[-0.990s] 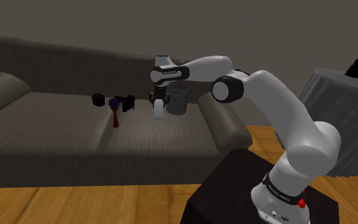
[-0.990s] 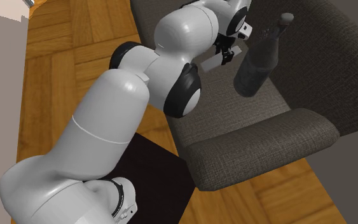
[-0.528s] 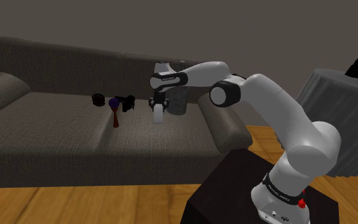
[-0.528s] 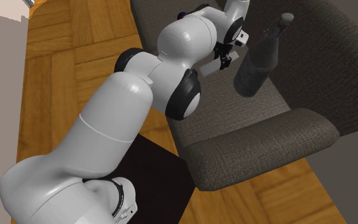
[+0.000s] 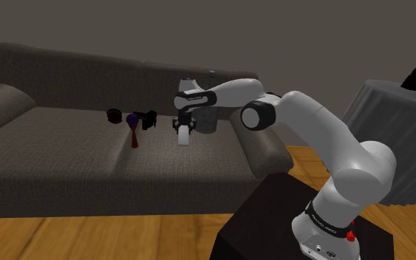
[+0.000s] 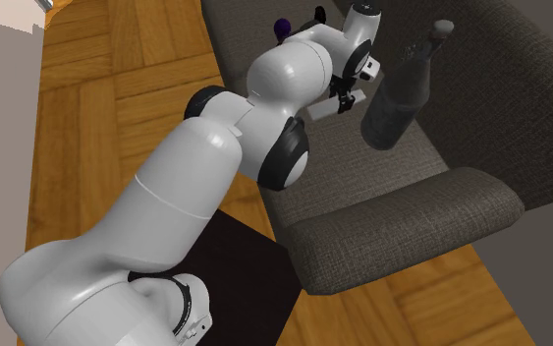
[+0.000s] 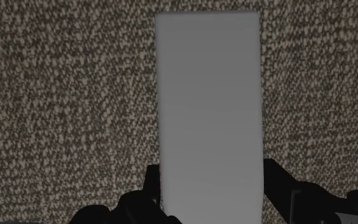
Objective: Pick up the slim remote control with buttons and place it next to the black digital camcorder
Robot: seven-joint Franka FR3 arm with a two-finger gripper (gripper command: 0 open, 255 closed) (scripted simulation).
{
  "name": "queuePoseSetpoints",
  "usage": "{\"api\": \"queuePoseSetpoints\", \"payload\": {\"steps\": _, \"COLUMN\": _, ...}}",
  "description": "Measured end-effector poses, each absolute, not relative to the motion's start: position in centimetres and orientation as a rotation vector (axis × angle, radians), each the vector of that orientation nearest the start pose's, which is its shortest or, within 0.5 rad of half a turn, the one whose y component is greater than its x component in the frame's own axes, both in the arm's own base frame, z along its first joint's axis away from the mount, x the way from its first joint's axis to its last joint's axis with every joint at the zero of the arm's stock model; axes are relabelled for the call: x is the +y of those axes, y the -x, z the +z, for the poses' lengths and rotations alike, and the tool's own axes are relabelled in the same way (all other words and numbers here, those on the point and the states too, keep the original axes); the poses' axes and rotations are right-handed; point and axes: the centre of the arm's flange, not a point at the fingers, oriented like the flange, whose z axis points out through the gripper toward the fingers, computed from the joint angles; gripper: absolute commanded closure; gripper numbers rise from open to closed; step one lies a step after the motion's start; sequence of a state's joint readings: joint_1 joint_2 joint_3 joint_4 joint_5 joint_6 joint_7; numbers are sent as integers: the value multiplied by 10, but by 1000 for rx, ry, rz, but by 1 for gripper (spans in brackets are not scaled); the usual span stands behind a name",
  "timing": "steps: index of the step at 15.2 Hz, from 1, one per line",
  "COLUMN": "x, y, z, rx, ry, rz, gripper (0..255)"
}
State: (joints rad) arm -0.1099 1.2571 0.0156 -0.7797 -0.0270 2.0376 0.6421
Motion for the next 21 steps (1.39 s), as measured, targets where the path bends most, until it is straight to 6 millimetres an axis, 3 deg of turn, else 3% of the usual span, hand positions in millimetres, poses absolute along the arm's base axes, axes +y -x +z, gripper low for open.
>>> {"api": "queuePoseSetpoints", "payload": {"steps": 5, "x": -82, "y": -790, "z": 145, "rx": 1132, "ry": 2940, "rz": -4, "gripper": 255}}
{"api": "queuePoseSetpoints", "payload": {"steps": 6, "x": -82, "y": -790, "z": 144, "rx": 1132, "ry": 2940, "rz": -4, "gripper": 0}}
{"api": "queuePoseSetpoints", "payload": {"steps": 12, "x": -81, "y": -790, "z": 143, "rx": 1131, "ry": 2940, "rz": 0, "gripper": 0}}
{"api": "queuePoseSetpoints", "payload": {"steps": 17, "x": -82, "y": -791, "z": 189, "rx": 1130, "ry": 2940, "rz": -2, "gripper": 0}}
{"api": "queuePoseSetpoints", "payload": {"steps": 21, "x": -81, "y": -790, "z": 193, "rx": 1131, "ry": 2940, "rz": -1, "gripper": 0}}
